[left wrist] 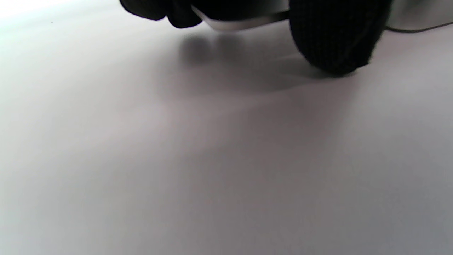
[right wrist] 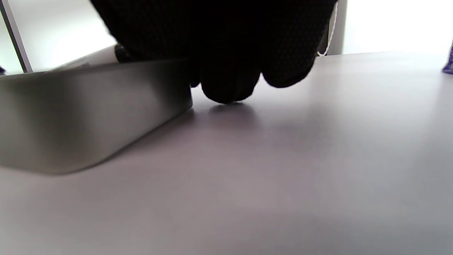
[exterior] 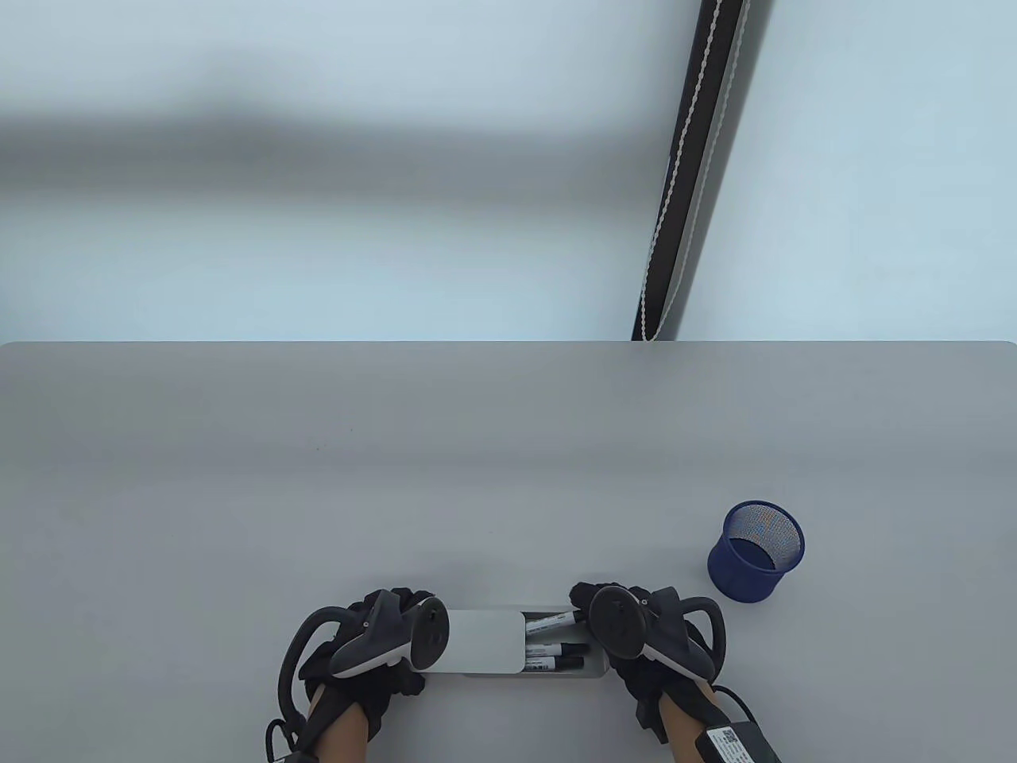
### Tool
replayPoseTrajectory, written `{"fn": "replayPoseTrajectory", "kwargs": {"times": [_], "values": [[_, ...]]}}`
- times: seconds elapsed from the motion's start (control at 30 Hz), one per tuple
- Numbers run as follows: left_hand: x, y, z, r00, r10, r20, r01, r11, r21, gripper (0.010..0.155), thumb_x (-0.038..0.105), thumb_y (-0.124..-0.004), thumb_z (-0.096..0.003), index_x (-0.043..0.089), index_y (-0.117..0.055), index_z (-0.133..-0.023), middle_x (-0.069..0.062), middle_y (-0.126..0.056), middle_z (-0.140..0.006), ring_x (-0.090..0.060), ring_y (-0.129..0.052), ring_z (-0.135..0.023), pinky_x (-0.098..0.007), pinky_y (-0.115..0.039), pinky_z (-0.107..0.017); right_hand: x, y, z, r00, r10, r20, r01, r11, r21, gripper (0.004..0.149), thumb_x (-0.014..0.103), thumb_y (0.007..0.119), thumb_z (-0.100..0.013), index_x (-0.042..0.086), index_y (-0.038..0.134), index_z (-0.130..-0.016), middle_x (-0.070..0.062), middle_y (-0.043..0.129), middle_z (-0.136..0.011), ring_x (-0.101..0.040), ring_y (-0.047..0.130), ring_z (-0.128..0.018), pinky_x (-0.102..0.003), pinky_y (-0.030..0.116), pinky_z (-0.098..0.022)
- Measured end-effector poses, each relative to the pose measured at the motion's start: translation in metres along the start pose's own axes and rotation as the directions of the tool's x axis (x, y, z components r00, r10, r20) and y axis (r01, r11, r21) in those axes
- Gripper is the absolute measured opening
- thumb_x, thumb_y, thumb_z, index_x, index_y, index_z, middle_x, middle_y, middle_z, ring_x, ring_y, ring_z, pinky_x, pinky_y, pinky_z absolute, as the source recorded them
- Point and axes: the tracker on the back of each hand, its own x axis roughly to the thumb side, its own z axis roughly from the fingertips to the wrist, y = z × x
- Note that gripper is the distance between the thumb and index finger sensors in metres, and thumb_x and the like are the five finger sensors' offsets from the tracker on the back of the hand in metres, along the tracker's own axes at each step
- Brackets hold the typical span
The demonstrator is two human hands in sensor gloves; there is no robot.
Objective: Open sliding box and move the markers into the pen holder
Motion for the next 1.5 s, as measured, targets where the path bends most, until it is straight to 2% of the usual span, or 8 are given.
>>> {"fn": "replayPoseTrajectory", "kwargs": {"times": [0.43, 0.63, 0.93, 1.2, 1.5], "values": [[0.0, 0.0, 0.0, 1.0, 0.011, 0.001, -0.011, 1.0, -0.004, 0.08, 0.063, -0.071, -0.0407, 0.037, -0.031, -0.105, 0.006, -0.043, -0.117, -0.022, -0.057, -0.11, -0.036, -0.059, -0.084, -0.017, -0.018, 0.002, 0.987, -0.158, -0.023, 0.158, 0.987, -0.013, 0.042, 0.03, 0.082, -0.039, 0.033, 0.082, -0.081, 0.003, 0.092, -0.079, -0.016, 0.1, -0.064, -0.035, 0.087, -0.053], [-0.001, 0.0, 0.0, 1.0, 0.012, 0.003, -0.012, 1.0, -0.002, 0.08, 0.063, -0.071, -0.0407, 0.037, -0.031, -0.105, 0.006, -0.043, -0.117, -0.022, -0.056, -0.11, -0.036, -0.058, -0.084, -0.024, -0.029, 0.004, 0.965, -0.261, -0.034, 0.26, 0.965, -0.029, 0.042, 0.03, 0.082, -0.039, 0.032, 0.082, -0.081, 0.001, 0.091, -0.08, -0.017, 0.1, -0.064, -0.036, 0.085, -0.054], [-0.001, 0.0, 0.0, 1.0, 0.01, 0.003, -0.01, 1.0, -0.001, 0.08, 0.063, -0.071, -0.0408, 0.036, -0.031, -0.105, 0.006, -0.043, -0.117, -0.022, -0.056, -0.11, -0.036, -0.058, -0.084, -0.031, -0.047, 0.007, 0.939, -0.34, -0.039, 0.338, 0.939, -0.057, 0.041, 0.03, 0.081, -0.041, 0.032, 0.083, -0.081, 0.001, 0.09, -0.081, -0.019, 0.097, -0.066, -0.038, 0.082, -0.057], [-0.001, 0.0, 0.0, 1.0, 0.01, 0.003, -0.01, 1.0, -0.001, 0.08, 0.063, -0.071, -0.0407, 0.036, -0.031, -0.105, 0.006, -0.043, -0.117, -0.022, -0.056, -0.11, -0.036, -0.058, -0.084, -0.036, -0.072, 0.015, 0.914, -0.405, -0.008, 0.398, 0.903, -0.161, 0.04, 0.029, 0.08, -0.042, 0.032, 0.082, -0.082, 0.001, 0.088, -0.083, -0.02, 0.095, -0.069, -0.038, 0.079, -0.059], [-0.001, 0.0, 0.0, 1.0, 0.01, 0.003, -0.01, 1.0, -0.001, 0.08, 0.062, -0.071, -0.0408, 0.036, -0.031, -0.105, 0.006, -0.043, -0.117, -0.022, -0.056, -0.11, -0.036, -0.058, -0.084, -0.044, -0.102, 0.034, 0.91, -0.415, 0.001, 0.379, 0.83, -0.409, 0.04, 0.029, 0.08, -0.042, 0.033, 0.081, -0.082, 0.003, 0.086, -0.085, -0.019, 0.092, -0.071, -0.038, 0.077, -0.061]]}}
